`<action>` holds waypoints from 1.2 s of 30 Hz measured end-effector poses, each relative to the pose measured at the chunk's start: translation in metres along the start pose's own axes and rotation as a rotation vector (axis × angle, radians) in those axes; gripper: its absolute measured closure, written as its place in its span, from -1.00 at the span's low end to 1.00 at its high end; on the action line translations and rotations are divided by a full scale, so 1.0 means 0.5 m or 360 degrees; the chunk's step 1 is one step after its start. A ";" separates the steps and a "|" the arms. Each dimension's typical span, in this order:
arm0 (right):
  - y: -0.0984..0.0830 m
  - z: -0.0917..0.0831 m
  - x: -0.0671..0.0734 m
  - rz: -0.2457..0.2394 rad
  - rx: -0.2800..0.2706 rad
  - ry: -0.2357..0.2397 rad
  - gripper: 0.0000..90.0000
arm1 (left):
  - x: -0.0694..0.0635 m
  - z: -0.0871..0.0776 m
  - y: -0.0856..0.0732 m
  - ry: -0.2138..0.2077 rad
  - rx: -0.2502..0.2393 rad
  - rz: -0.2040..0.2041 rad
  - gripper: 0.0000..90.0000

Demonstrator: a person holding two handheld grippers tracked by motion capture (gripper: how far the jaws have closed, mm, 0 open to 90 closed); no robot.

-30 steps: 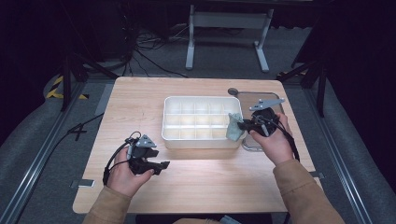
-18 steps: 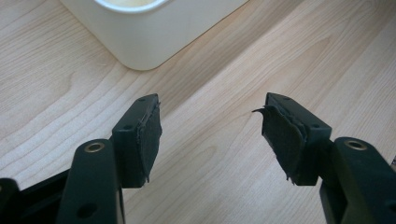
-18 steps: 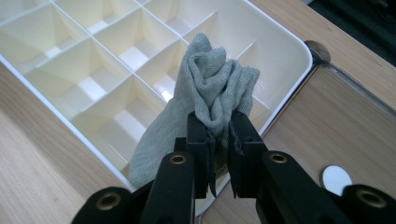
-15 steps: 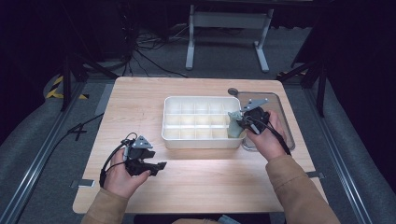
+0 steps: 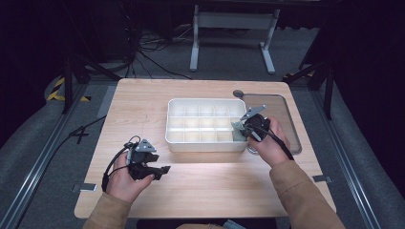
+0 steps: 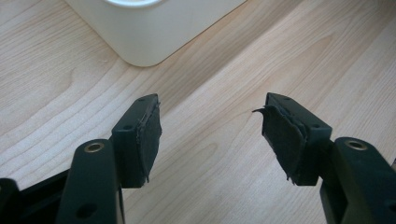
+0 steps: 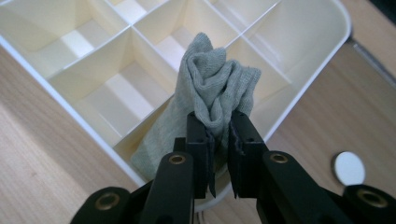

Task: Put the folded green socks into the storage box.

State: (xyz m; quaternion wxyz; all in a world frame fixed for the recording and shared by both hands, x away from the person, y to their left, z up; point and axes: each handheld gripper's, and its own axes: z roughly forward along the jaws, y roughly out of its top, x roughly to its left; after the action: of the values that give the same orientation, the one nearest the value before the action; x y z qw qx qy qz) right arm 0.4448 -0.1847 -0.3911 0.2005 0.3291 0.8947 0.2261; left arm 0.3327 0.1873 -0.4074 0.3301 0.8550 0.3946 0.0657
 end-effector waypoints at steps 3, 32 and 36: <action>-0.001 0.009 0.004 0.0007 0.0056 0.0025 0.78 | 0.000 0.002 0.000 0.0001 -0.0007 0.0003 -0.16; 0.050 0.032 -0.005 0.0196 0.0135 0.0134 0.58 | 0.001 0.001 -0.005 0.0009 -0.0019 -0.0004 -0.20; 0.053 0.050 -0.008 0.0205 0.0278 0.0149 0.70 | 0.003 0.002 -0.007 0.0006 -0.0018 -0.0014 -0.20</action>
State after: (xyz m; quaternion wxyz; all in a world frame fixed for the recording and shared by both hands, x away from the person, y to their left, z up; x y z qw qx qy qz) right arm 0.4735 -0.1628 -0.3963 0.1140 0.3910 0.8964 0.1747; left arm 0.3317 0.1896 -0.4104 0.3344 0.8513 0.3986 0.0680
